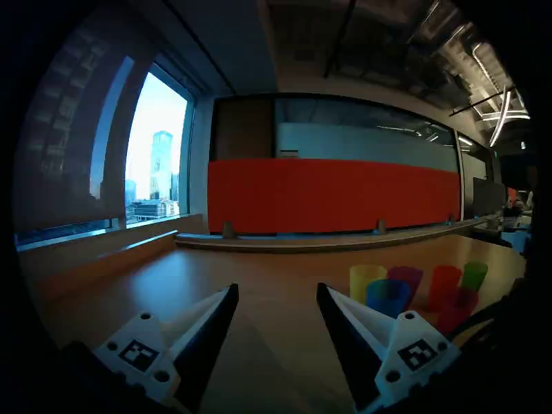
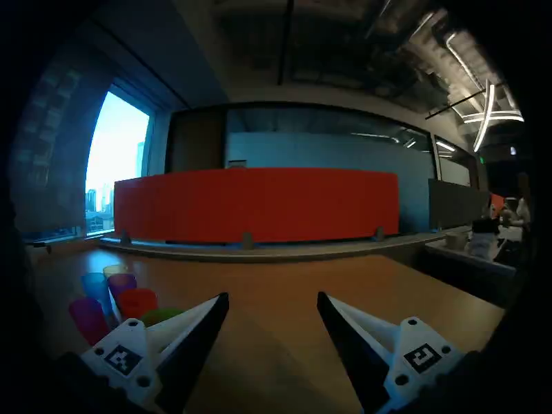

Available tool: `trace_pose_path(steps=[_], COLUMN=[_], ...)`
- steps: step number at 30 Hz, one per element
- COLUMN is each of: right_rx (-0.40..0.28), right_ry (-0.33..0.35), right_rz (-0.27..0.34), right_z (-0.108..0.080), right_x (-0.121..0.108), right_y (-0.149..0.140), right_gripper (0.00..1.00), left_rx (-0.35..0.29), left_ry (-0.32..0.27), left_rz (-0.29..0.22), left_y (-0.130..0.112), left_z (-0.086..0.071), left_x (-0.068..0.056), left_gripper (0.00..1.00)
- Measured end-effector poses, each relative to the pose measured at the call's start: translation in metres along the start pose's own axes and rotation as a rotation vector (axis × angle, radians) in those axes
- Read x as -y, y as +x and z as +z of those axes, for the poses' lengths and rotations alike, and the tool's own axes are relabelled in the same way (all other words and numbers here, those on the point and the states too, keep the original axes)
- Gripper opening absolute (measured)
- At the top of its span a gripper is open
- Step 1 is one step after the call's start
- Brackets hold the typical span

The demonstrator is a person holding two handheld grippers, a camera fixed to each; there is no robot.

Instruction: Pour water

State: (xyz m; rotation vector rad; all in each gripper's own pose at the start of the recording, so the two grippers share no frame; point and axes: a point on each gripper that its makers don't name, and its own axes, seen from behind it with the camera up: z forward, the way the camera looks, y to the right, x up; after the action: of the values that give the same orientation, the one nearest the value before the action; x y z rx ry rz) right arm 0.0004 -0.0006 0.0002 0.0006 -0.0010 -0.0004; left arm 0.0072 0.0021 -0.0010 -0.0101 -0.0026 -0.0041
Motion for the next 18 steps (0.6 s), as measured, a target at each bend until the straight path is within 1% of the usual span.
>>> trace_pose_path(steps=[5,8,14,18], right_rx=[0.019,0.026,0.043,0.050], right_ry=[0.008,0.018,0.023,0.034], right_rz=[-0.008,-0.012,0.007,0.001], right_z=[0.002,0.003,0.006,0.007], right_x=[0.005,0.007,0.005,0.004], right_y=[0.008,0.019,0.047,0.066], right_gripper=[0.99,0.99,0.99,0.99], left_rx=[0.015,0.017,0.018,0.016], left_ry=[-0.031,-0.050,-0.080,-0.101], left_rz=[-0.019,-0.030,-0.035,-0.044], left_y=[0.019,0.036,0.070,0.093], left_z=[0.002,0.004,0.008,0.010], left_x=[-0.007,-0.011,-0.018,-0.022], left_gripper=[0.83,0.83,0.83,0.83])
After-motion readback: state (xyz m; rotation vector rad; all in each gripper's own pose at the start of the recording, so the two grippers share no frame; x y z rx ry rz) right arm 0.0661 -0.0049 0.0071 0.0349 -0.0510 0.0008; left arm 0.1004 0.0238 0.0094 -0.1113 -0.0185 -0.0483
